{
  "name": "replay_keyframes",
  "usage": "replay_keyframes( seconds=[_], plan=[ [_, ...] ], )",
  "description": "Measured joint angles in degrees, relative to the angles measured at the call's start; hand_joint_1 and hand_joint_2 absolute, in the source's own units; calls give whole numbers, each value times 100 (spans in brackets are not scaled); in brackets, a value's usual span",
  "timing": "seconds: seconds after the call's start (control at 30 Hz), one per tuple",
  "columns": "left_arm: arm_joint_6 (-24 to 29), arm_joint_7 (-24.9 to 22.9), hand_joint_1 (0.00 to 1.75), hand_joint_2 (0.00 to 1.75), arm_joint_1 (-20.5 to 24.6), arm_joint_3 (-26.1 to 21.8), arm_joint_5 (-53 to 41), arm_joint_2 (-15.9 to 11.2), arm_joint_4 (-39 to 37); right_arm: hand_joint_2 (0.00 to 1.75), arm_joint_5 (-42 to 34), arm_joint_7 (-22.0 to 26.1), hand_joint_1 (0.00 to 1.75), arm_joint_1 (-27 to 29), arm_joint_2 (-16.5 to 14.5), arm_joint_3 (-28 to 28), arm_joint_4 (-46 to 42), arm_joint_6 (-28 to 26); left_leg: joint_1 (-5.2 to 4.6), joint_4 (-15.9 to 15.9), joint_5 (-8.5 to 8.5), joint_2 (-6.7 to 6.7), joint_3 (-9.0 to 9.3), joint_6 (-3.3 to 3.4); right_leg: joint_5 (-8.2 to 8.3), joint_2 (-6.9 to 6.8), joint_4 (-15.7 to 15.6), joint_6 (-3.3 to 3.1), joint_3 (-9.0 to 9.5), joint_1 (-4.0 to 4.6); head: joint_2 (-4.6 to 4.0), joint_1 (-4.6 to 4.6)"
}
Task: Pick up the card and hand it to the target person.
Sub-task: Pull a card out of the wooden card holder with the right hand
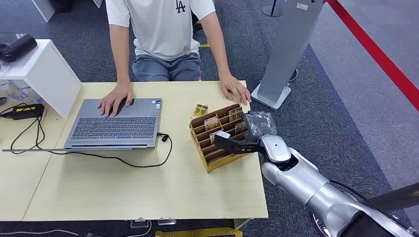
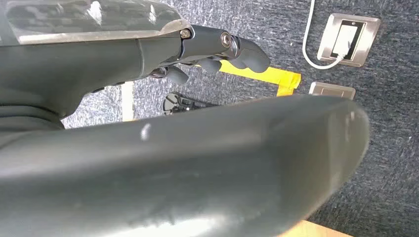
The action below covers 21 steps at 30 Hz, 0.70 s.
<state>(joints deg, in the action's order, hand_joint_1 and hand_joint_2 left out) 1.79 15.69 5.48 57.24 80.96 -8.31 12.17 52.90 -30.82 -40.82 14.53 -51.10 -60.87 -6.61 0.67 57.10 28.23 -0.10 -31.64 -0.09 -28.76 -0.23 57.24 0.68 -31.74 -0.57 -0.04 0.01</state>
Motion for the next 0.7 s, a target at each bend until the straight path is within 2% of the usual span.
replay_keyframes(
  seconds=[0.17,0.33,0.53,0.7],
  plan=[
    [0,0,0,0,0,0,0,0,0,175,-11,4,93,2,-1,-22,51,-3,0,0,0,0,1,0,0,0,0,0,0,0,0,1],
    [0,0,0,0,0,0,0,0,0,175,-12,9,135,-4,-5,-36,110,-12,0,0,0,0,1,0,0,0,0,0,1,0,0,-1],
    [2,0,0,0,-1,0,4,0,0,175,-29,5,148,-17,-14,-37,139,-48,0,0,0,0,2,0,0,1,0,0,1,0,0,-2],
    [8,0,0,0,-1,0,28,0,0,175,-52,-41,150,-18,-15,-41,138,-66,0,0,0,0,2,0,0,1,0,0,1,0,0,2]
  ],
)
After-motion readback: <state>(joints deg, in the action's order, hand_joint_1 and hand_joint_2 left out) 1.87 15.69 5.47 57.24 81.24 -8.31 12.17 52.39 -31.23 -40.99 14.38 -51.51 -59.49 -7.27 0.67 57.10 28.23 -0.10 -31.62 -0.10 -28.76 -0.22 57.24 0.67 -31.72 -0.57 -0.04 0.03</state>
